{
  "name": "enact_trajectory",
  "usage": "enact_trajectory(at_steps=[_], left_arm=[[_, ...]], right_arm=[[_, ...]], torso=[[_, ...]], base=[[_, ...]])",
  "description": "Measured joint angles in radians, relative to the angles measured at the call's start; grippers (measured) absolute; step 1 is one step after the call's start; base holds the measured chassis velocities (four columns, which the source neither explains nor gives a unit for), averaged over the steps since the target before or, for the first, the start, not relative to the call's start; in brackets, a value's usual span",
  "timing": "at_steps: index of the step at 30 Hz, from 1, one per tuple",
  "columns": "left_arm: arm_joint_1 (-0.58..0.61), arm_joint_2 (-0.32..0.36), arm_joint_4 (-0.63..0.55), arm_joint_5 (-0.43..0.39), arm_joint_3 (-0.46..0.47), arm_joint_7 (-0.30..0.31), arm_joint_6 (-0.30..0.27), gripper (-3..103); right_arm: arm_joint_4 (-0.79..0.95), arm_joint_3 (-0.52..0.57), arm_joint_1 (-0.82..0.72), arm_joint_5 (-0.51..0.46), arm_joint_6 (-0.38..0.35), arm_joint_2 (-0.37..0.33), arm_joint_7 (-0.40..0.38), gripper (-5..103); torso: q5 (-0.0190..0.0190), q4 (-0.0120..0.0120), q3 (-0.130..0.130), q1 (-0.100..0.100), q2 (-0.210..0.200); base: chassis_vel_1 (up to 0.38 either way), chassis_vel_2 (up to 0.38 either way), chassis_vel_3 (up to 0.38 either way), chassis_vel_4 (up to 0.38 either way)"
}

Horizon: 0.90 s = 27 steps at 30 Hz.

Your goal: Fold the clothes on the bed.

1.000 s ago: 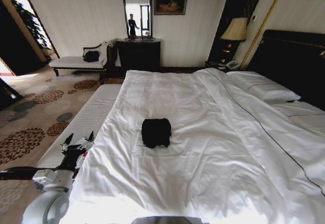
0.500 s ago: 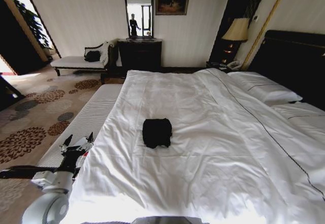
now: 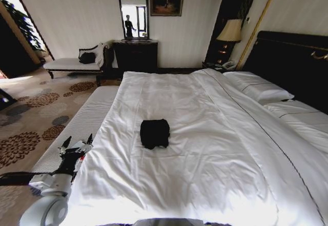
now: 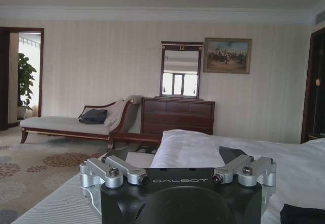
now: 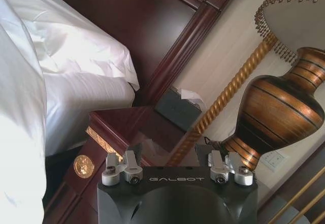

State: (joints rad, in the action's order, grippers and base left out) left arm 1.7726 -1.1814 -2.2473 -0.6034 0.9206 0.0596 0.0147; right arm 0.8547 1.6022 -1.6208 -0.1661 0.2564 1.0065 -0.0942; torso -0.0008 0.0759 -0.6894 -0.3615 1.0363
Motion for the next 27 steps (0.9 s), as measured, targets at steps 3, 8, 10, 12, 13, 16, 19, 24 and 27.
enact_trajectory(at_steps=[3, 8, 10, 12, 13, 16, 19, 24, 27], left_arm=[[0.0, 0.0, 0.0, 0.001, -0.001, 0.0, 0.0, 100], [0.003, -0.002, 0.0, 0.002, -0.001, 0.0, 0.0, 100], [0.005, -0.003, 0.0, 0.003, 0.0, 0.0, 0.0, 100], [0.01, -0.004, -0.002, 0.004, 0.001, 0.0, 0.002, 100], [0.01, -0.004, -0.002, 0.004, 0.001, 0.0, 0.002, 100], [0.013, -0.006, -0.005, 0.009, 0.0, -0.001, 0.002, 100], [0.014, -0.008, -0.008, 0.014, -0.002, -0.001, 0.002, 100], [0.017, -0.011, -0.01, 0.021, -0.006, -0.001, 0.002, 100], [0.022, -0.012, -0.012, 0.023, -0.006, -0.001, 0.002, 100]], right_arm=[[0.04, 0.003, -0.014, -0.015, 0.001, 0.012, 0.013, 65], [0.134, 0.0, -0.041, -0.072, 0.008, 0.05, 0.047, 87], [0.171, -0.004, -0.053, -0.095, 0.015, 0.067, 0.066, 92], [0.237, -0.012, -0.072, -0.129, 0.031, 0.099, 0.095, 99], [0.237, -0.012, -0.072, -0.129, 0.031, 0.099, 0.095, 99], [0.334, -0.023, -0.09, -0.166, 0.033, 0.149, 0.095, 100], [0.421, -0.038, -0.108, -0.207, 0.029, 0.193, 0.101, 100], [0.56, -0.06, -0.133, -0.239, 0.034, 0.255, 0.132, 100], [0.647, -0.076, -0.15, -0.251, 0.02, 0.283, 0.134, 100]], torso=[[0.0002, 0.0001, 0.0, 0.0, 0.0], [0.0001, -0.0004, 0.0, 0.0, 0.0], [0.0001, -0.0003, 0.0, 0.0, 0.0], [0.0004, -0.0002, 0.0, 0.0, 0.0], [0.0004, -0.0002, 0.0, 0.0, 0.0], [0.0002, -0.0003, 0.0, 0.0, 0.0], [0.0001, -0.0001, 0.0, 0.0, 0.0], [0.0001, -0.0004, 0.0, 0.0, 0.0], [0.0, -0.0003, 0.0, 0.0, 0.0]], base=[[0.0, 0.0, 0.0, 0.0], [0.0, 0.0, 0.0, 0.0], [0.0, 0.0, 0.0, 0.0], [0.0, 0.0, 0.0, 0.0], [0.0, 0.0, 0.0, 0.0], [0.0, 0.0, 0.0, 0.0], [0.0, 0.0, 0.0, 0.0], [0.0, 0.0, 0.0, 0.0], [0.0, 0.0, 0.0, 0.0]])
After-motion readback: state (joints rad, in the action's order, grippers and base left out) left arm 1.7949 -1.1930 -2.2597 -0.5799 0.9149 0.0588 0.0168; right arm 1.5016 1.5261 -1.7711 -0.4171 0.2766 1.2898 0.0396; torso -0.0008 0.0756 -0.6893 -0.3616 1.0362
